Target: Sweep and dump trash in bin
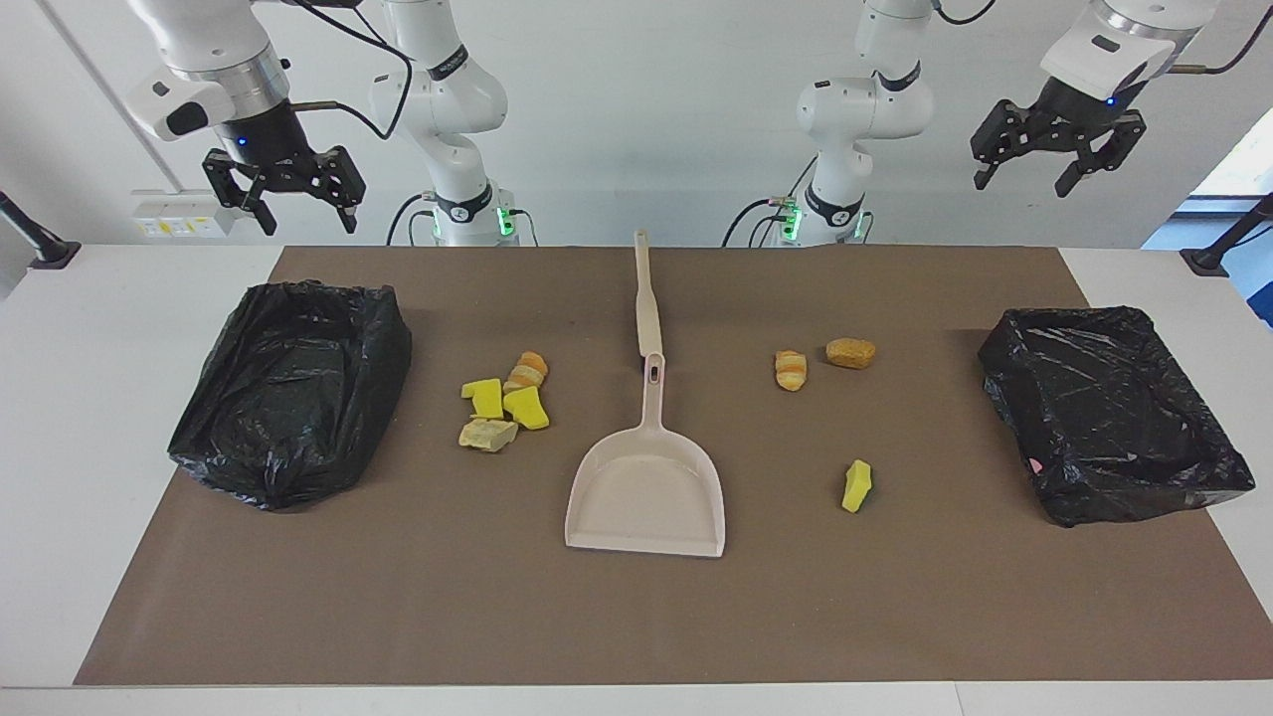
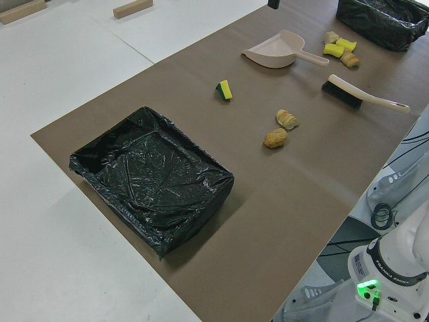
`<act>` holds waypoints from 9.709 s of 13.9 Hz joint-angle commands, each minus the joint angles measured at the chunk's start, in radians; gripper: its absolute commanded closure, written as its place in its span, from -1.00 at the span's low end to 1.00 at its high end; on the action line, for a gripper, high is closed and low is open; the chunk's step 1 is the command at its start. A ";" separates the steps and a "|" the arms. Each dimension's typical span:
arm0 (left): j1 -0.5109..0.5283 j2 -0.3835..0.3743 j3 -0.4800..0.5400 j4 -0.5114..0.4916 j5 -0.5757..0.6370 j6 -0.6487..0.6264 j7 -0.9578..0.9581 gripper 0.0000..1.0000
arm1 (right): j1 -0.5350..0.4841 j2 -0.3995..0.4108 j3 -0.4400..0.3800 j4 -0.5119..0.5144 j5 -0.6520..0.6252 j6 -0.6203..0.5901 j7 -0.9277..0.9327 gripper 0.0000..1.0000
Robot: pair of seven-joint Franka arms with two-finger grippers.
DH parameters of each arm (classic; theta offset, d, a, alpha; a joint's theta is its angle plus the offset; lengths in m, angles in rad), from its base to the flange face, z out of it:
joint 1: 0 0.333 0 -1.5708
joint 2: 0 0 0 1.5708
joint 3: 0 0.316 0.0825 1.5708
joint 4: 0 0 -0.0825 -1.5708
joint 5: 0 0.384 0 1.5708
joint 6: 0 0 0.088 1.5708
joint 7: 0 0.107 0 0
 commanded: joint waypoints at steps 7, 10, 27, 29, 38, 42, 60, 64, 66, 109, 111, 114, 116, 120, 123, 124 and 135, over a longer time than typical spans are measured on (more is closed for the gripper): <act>-0.003 -0.029 -0.001 -0.035 0.000 0.003 -0.007 -1.00 | -0.004 -0.016 0.003 -0.016 0.021 -0.001 0.005 -1.00; -0.006 -0.029 -0.010 -0.038 -0.002 0.018 -0.016 -1.00 | -0.004 -0.016 0.003 -0.016 0.021 -0.003 0.005 -1.00; -0.012 -0.245 -0.456 -0.739 -0.175 0.496 -0.359 -1.00 | 0.213 0.207 0.023 0.088 0.017 0.106 0.284 -1.00; -0.012 -0.245 -0.534 -0.807 -0.194 0.577 -0.435 -1.00 | 0.244 0.276 0.026 0.091 0.038 0.181 0.359 -1.00; -0.061 -0.044 -0.786 -0.951 -0.215 0.996 -0.757 -1.00 | 0.457 0.554 0.028 0.143 0.228 0.381 0.700 -1.00; -0.061 0.025 -0.832 -0.951 -0.215 1.033 -0.794 -1.00 | 0.525 0.631 0.028 0.139 0.230 0.476 0.731 -1.00; -0.074 0.028 -0.869 -0.951 -0.215 0.981 -0.848 0.88 | 0.513 0.652 0.017 0.172 0.213 0.367 0.593 1.00; -0.074 0.027 -0.868 -0.950 -0.215 0.972 -0.840 0.99 | 0.462 0.565 0.013 0.177 0.210 0.333 0.414 1.00; -0.075 0.016 -0.865 -0.944 -0.212 0.922 -0.840 1.00 | 0.419 0.513 0.011 0.159 0.210 0.311 0.242 1.00; -0.091 -0.159 -0.239 -1.103 -0.217 0.774 -0.475 1.00 | 0.531 0.401 0.048 -0.209 0.011 0.401 -0.734 1.00; -0.092 -0.128 -0.246 -1.062 -0.220 0.776 -0.464 1.00 | 0.545 0.396 0.048 -0.222 0.011 0.396 -0.714 1.00; -0.092 -0.115 -0.272 -1.043 -0.241 0.785 -0.453 1.00 | 0.543 0.396 0.046 -0.220 0.009 0.386 -0.714 1.00; -0.094 -0.108 -0.278 -1.032 -0.241 0.785 -0.449 1.00 | 0.542 0.395 0.046 -0.220 0.000 0.366 -0.714 1.00; -0.092 -0.108 -0.364 -1.029 -0.289 0.831 -0.447 1.00 | 0.537 0.393 0.045 -0.219 -0.006 0.338 -0.714 1.00; -0.092 -0.102 -0.435 -0.994 -0.348 0.831 -0.447 1.00 | 0.537 0.393 0.045 -0.219 -0.014 0.320 -0.713 1.00; -0.092 -0.081 -0.456 -0.970 -0.367 0.828 -0.447 1.00 | 0.537 0.393 0.045 -0.219 -0.014 0.320 -0.711 1.00; -0.052 0.016 -0.426 -0.737 -0.265 0.667 -0.467 1.00 | 0.535 0.393 0.045 -0.217 -0.014 0.320 -0.709 1.00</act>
